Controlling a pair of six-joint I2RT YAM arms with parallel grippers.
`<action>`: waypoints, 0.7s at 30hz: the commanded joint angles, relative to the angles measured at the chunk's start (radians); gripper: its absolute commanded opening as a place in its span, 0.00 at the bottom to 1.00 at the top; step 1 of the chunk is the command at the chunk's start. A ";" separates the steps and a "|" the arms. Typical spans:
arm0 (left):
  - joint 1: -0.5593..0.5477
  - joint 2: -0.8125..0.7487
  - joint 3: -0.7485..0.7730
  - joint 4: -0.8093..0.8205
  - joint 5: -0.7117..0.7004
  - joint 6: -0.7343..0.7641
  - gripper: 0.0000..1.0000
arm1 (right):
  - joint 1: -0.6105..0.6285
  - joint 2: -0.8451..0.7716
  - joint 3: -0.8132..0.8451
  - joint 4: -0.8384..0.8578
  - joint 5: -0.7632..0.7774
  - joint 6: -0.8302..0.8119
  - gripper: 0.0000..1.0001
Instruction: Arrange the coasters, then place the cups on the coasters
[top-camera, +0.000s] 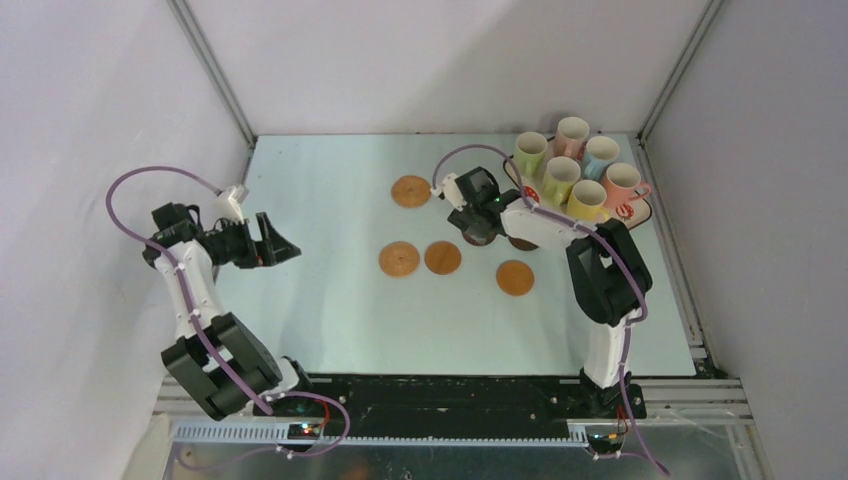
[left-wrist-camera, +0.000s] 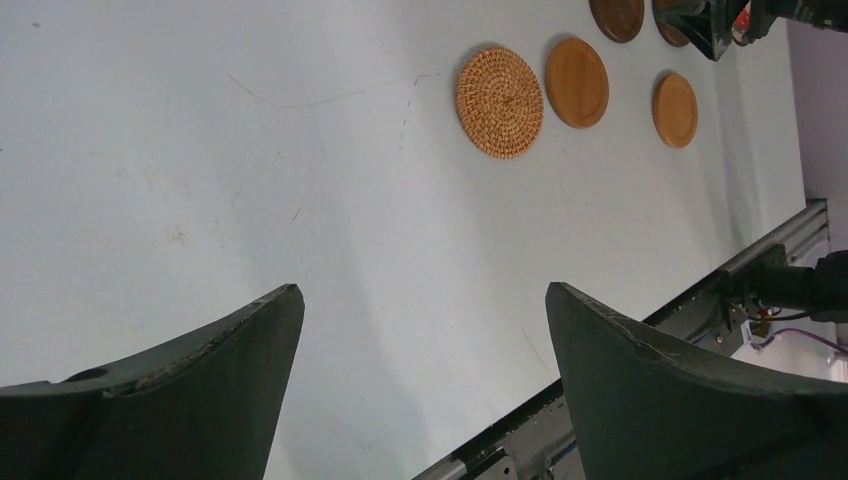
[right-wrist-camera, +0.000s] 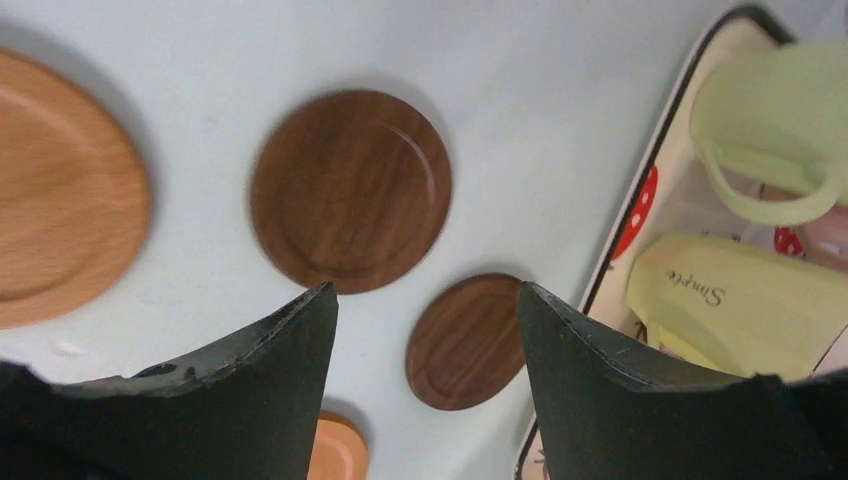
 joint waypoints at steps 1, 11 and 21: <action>0.010 0.004 0.015 -0.022 0.051 0.040 0.98 | 0.130 -0.095 0.000 0.061 -0.069 -0.011 0.72; 0.010 -0.017 0.002 0.007 0.030 0.022 0.98 | 0.327 0.173 0.287 0.012 0.005 -0.024 0.73; 0.010 -0.014 -0.005 0.024 0.023 0.009 0.98 | 0.373 0.323 0.419 -0.005 -0.013 -0.034 0.73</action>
